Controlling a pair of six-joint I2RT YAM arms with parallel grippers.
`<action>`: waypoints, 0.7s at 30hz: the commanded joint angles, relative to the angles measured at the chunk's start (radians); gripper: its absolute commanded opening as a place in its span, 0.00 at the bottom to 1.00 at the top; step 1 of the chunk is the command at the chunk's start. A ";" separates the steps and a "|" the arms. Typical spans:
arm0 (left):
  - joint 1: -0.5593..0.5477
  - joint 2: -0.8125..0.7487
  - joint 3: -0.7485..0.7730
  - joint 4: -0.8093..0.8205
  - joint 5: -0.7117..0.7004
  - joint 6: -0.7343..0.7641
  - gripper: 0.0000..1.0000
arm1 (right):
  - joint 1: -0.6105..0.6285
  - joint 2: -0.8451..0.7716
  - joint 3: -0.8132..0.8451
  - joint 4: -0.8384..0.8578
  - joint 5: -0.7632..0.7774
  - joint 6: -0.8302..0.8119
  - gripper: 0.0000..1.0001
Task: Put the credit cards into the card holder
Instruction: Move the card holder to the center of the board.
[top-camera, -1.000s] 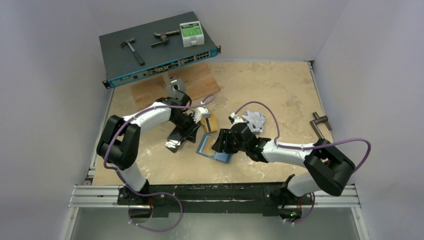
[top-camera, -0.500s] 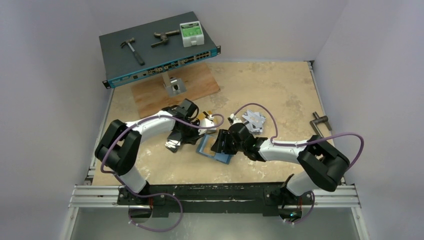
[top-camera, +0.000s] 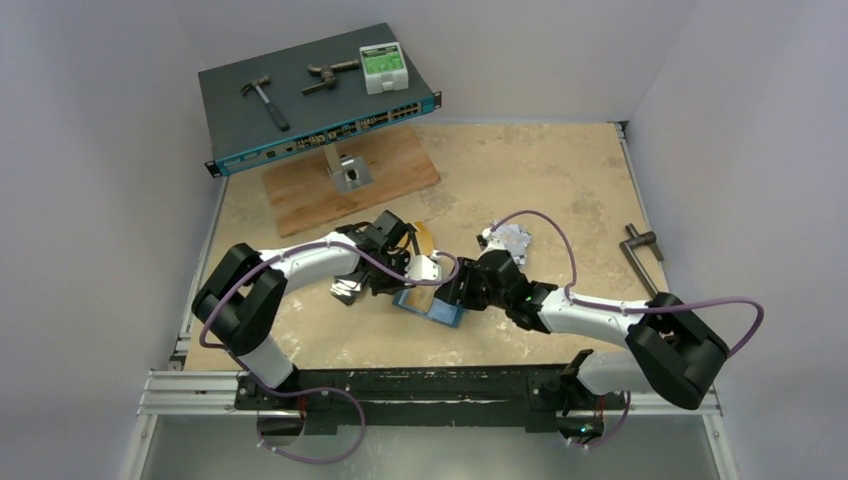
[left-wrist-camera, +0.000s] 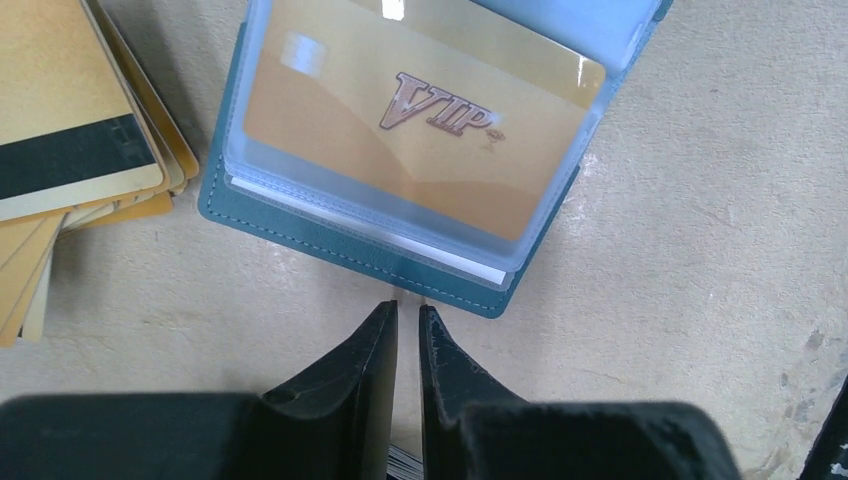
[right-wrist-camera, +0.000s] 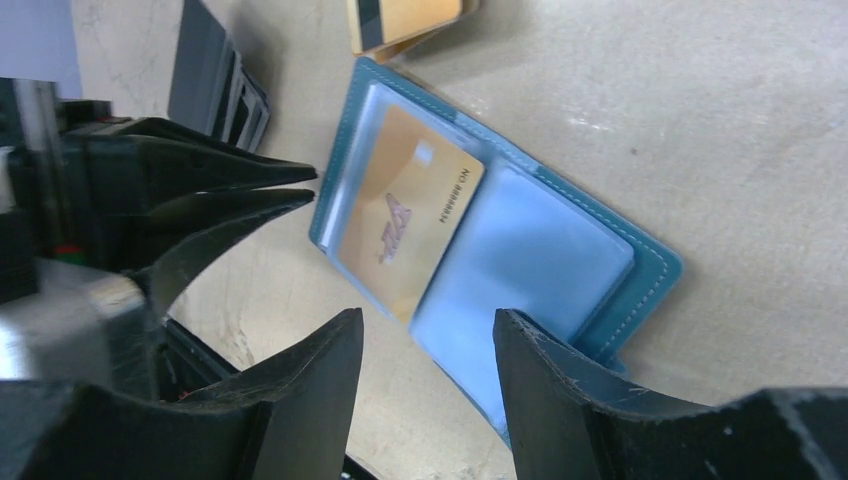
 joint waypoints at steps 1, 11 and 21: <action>-0.012 -0.034 0.000 0.007 -0.005 0.054 0.13 | -0.008 -0.019 -0.030 0.031 0.025 0.027 0.51; -0.096 -0.019 0.046 -0.038 -0.052 0.043 0.13 | -0.039 -0.068 -0.068 0.011 0.025 0.008 0.51; -0.140 0.003 0.110 -0.062 -0.011 0.010 0.14 | -0.064 -0.075 -0.083 0.033 0.000 0.004 0.51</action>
